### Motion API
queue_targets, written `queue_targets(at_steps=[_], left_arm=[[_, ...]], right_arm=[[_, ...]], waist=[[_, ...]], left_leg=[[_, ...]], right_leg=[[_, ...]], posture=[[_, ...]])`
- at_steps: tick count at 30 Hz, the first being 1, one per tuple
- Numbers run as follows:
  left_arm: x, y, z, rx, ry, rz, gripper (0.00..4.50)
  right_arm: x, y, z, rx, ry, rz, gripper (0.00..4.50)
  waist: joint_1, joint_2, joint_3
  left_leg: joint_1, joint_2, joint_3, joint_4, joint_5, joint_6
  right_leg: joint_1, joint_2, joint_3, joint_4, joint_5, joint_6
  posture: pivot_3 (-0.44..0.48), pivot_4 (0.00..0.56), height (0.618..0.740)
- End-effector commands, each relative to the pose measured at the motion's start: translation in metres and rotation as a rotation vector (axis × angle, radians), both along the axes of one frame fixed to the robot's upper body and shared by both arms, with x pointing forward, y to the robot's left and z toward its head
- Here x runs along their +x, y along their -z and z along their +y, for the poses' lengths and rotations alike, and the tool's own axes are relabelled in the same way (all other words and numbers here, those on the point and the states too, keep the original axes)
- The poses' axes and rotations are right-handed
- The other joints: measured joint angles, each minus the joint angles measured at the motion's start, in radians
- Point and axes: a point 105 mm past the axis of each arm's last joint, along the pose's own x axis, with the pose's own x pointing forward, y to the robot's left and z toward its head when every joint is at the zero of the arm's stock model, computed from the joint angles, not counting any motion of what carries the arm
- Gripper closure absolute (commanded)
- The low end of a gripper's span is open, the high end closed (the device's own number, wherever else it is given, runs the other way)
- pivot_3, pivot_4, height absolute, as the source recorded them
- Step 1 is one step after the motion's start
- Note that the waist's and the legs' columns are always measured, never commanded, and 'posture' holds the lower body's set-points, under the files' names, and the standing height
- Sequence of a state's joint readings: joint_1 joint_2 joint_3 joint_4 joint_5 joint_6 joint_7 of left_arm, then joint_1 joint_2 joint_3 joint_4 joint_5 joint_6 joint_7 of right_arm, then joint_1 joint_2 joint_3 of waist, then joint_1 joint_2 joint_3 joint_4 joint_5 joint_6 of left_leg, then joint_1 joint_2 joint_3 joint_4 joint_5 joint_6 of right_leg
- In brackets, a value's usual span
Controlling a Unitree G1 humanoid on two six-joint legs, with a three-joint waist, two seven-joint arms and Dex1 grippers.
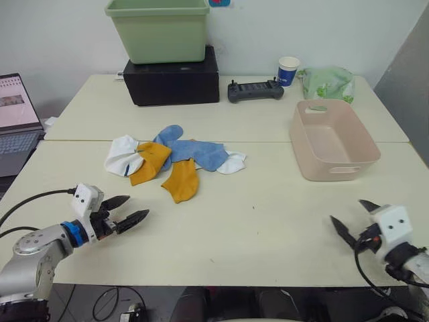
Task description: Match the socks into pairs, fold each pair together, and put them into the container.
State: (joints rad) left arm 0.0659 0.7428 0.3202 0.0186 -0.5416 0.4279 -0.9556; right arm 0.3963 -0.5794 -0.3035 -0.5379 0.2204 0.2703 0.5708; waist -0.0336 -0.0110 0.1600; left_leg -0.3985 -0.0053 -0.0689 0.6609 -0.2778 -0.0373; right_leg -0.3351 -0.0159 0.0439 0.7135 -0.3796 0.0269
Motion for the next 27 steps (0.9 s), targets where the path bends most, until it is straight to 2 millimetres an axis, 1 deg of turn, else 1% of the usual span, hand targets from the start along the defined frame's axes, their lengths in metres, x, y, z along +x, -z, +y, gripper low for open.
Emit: queue_targets(at_steps=[1, 4, 6, 8, 11, 13, 15, 17, 20, 23, 27], left_arm=[[0.004, -0.011, -0.012, -0.097, -0.027, -0.002, 0.03], [0.008, -0.01, -0.023, -0.147, -0.051, 0.012, 0.03], [0.014, -0.008, -0.034, -0.183, -0.061, 0.023, 0.03], [0.022, 0.0, -0.047, -0.177, -0.072, 0.052, 0.03], [0.04, 0.006, -0.069, -0.198, -0.098, 0.047, 0.03], [0.047, 0.005, -0.077, -0.209, -0.104, 0.038, 0.03], [0.054, 0.006, -0.091, -0.23, -0.101, 0.038, 0.03], [0.059, 0.008, -0.099, -0.229, -0.103, 0.038, 0.03], [0.062, 0.009, -0.106, -0.234, -0.099, 0.037, 0.62], [0.063, 0.005, -0.11, -0.252, -0.094, 0.027, 1.58], [0.069, -0.005, -0.106, -0.261, -0.108, -0.011, 2.78]], right_arm=[[0.004, -0.025, 0.043, 0.008, -0.195, -0.049, 0.0], [0.008, -0.038, 0.066, 0.014, -0.301, -0.055, 0.0], [0.011, -0.049, 0.079, 0.012, -0.365, -0.066, 0.0], [0.013, -0.056, 0.088, 0.006, -0.411, -0.068, 0.0], [0.014, -0.059, 0.093, 0.004, -0.432, -0.067, 0.0], [0.014, -0.058, 0.095, 0.003, -0.434, -0.062, 0.0], [0.011, -0.057, 0.098, 0.007, -0.438, -0.059, 0.0], [0.009, -0.057, 0.099, 0.008, -0.44, -0.058, 0.0], [0.007, -0.057, 0.1, 0.013, -0.428, -0.062, 0.0], [0.006, -0.058, 0.099, 0.016, -0.413, -0.067, 0.0], [0.004, -0.058, 0.099, 0.015, -0.398, -0.071, 0.0]], waist=[[0.0, 0.0, 0.0], [0.001, -0.001, 0.0], [0.002, -0.001, 0.0], [0.003, -0.001, 0.0], [0.014, -0.002, 0.0], [0.018, -0.002, 0.0], [0.019, -0.003, 0.0], [0.019, -0.003, 0.0], [0.018, -0.003, 0.0], [0.017, -0.003, 0.0], [0.017, -0.003, 0.0]], left_leg=[[0.0, 0.0, 0.0, 0.0, 0.0, 0.0], [0.0, 0.0, -0.001, 0.001, 0.0, 0.0], [-0.001, 0.0, -0.002, 0.001, 0.0, 0.0], [-0.001, 0.0, -0.002, 0.001, 0.0, 0.0], [-0.001, -0.001, -0.002, 0.002, 0.0, 0.0], [-0.002, -0.002, -0.003, 0.002, 0.0, 0.0], [-0.002, -0.002, -0.003, 0.002, 0.0, 0.0], [-0.002, -0.002, -0.003, 0.002, 0.0, 0.0], [-0.002, -0.002, -0.003, 0.002, 0.0, 0.0], [-0.002, -0.002, -0.003, 0.002, 0.0, 0.0], [-0.002, -0.002, -0.003, 0.002, 0.0, -0.001]], right_leg=[[0.0, 0.0, 0.0, 0.0, 0.0, 0.0], [0.0, 0.0, -0.001, 0.0, 0.0, 0.0], [0.001, 0.0, -0.002, -0.001, 0.0, 0.0], [0.001, 0.0, -0.002, -0.001, 0.0, 0.0], [0.002, 0.0, -0.002, -0.002, 0.0, 0.0], [0.003, 0.0, -0.003, -0.003, 0.0, 0.0], [0.003, 0.0, -0.003, -0.005, 0.0, 0.0], [0.003, -0.001, -0.003, -0.005, 0.0, 0.0], [0.003, 0.0, -0.003, -0.004, 0.0, 0.0], [0.003, 0.0, -0.002, -0.005, 0.0, 0.0], [0.003, 0.0, -0.003, -0.005, 0.0, 0.0]], posture=[[0.0, 0.15, 0.725], [0.0, 0.15, 0.725], [0.0, 0.15, 0.725], [0.0, 0.15, 0.725], [0.0, 0.15, 0.725], [0.0, 0.15, 0.725], [0.0, 0.15, 0.725], [0.0, 0.15, 0.725], [0.0, 0.15, 0.725], [0.0, 0.15, 0.725], [0.0, 0.15, 0.725]])
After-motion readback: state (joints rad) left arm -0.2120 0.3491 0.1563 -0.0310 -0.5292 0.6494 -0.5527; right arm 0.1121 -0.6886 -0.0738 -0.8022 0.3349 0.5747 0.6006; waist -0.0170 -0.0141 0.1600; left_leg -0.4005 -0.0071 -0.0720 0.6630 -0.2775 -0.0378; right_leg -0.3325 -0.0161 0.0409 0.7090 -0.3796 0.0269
